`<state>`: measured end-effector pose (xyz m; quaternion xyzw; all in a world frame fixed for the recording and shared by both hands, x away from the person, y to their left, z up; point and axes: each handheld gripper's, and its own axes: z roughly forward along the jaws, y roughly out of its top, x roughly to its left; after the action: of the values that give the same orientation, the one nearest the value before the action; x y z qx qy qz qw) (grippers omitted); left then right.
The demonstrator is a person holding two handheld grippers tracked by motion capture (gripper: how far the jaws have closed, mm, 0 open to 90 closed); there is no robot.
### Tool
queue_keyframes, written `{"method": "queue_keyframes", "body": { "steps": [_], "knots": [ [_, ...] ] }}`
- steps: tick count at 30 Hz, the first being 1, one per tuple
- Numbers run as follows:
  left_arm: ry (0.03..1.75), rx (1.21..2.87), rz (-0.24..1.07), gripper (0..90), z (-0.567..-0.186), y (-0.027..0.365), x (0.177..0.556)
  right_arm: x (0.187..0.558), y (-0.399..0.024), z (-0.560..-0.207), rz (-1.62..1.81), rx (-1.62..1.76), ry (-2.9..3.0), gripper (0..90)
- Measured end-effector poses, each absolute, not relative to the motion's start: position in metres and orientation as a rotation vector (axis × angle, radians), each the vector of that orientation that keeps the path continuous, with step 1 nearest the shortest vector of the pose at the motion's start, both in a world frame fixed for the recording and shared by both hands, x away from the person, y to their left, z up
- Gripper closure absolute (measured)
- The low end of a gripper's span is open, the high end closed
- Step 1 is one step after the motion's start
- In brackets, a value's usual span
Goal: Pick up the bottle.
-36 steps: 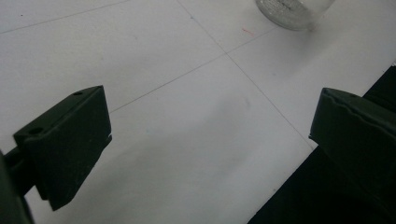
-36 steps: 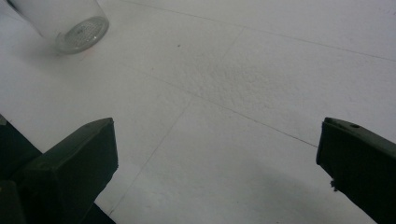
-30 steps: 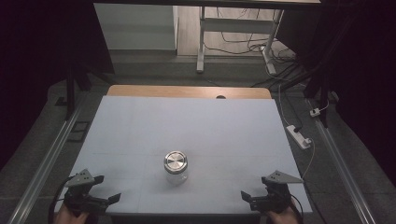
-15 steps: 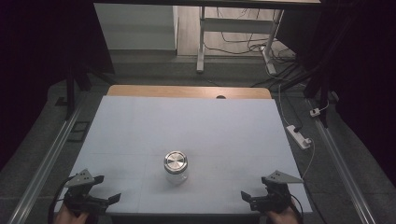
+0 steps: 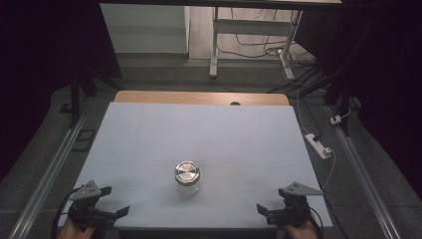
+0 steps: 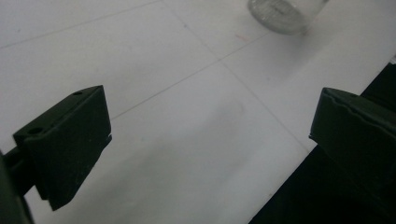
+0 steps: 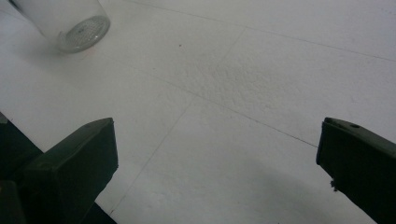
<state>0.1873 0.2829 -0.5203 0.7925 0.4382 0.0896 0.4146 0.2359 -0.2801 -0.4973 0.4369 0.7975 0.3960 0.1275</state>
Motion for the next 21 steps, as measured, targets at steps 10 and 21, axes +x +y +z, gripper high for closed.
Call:
{"method": "queue_keyframes", "body": {
  "steps": [10, 21],
  "knots": [
    [1.024, 2.029, 0.245, 0.0, -0.517, 0.272, 0.191, 0.236, -0.28, -0.497, 1.151, 1.27, 2.321, 0.0],
    [0.915, 2.022, 0.23, 0.0, -0.517, 0.257, 0.204, 0.236, -0.28, -0.498, 1.15, 1.269, 2.323, 0.0]
  ]
}}
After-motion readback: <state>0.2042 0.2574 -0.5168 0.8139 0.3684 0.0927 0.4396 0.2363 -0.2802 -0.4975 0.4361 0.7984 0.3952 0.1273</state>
